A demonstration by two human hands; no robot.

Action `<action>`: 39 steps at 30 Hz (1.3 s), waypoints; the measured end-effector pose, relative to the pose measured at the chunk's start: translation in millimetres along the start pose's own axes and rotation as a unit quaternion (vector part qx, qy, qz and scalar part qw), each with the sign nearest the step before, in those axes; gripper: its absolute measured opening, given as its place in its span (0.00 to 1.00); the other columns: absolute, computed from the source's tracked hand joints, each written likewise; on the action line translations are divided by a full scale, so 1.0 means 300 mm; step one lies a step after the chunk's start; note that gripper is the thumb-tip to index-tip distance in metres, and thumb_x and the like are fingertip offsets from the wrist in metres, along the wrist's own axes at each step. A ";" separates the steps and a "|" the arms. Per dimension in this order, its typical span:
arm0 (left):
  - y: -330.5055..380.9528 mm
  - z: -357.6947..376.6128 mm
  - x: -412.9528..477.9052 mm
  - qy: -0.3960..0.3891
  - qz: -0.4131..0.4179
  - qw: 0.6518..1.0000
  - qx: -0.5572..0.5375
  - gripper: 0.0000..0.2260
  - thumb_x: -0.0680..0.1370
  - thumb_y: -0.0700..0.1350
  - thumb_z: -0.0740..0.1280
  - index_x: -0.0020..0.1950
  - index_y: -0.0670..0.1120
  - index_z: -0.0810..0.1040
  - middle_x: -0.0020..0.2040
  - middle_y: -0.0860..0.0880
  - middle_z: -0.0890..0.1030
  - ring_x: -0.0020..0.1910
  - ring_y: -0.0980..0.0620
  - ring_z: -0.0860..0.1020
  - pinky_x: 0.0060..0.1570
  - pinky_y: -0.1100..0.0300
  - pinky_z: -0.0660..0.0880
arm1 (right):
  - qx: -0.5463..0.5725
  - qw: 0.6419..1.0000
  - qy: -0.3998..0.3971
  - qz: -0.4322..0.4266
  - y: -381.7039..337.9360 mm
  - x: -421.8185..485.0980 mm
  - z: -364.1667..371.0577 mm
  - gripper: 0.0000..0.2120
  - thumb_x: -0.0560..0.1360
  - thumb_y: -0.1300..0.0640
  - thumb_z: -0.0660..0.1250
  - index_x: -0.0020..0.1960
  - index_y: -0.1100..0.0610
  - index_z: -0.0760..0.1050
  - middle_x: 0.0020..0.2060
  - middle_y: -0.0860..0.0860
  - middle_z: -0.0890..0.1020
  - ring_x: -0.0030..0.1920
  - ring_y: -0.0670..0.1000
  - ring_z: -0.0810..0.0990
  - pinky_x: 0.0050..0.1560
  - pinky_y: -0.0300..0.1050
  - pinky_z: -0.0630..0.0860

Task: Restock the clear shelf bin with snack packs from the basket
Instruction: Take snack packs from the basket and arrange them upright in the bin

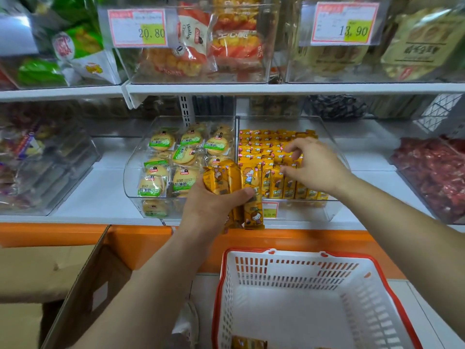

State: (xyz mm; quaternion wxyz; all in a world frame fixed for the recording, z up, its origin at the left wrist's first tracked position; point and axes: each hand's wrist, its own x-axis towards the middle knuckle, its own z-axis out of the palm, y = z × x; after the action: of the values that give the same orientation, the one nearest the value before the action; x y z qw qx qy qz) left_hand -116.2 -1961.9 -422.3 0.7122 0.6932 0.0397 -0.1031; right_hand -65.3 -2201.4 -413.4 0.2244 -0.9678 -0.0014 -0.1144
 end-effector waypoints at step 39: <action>0.002 -0.062 -0.016 -0.005 -0.003 1.000 0.002 0.05 0.77 0.44 0.74 0.51 0.46 0.83 0.43 0.44 0.88 0.43 0.46 0.88 0.43 0.47 0.85 | 0.105 0.994 -0.036 0.005 0.001 0.108 0.098 0.14 0.68 0.61 0.79 0.50 0.54 0.79 0.47 0.52 0.83 0.44 0.52 0.83 0.47 0.49 0.81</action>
State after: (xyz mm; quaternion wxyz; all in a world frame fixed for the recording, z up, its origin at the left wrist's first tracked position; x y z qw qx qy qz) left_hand -119.0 -1942.8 -421.3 0.7105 0.6942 0.0384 -0.1086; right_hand -27.2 -2190.5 -431.9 0.3248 -0.9424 -0.0162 -0.0777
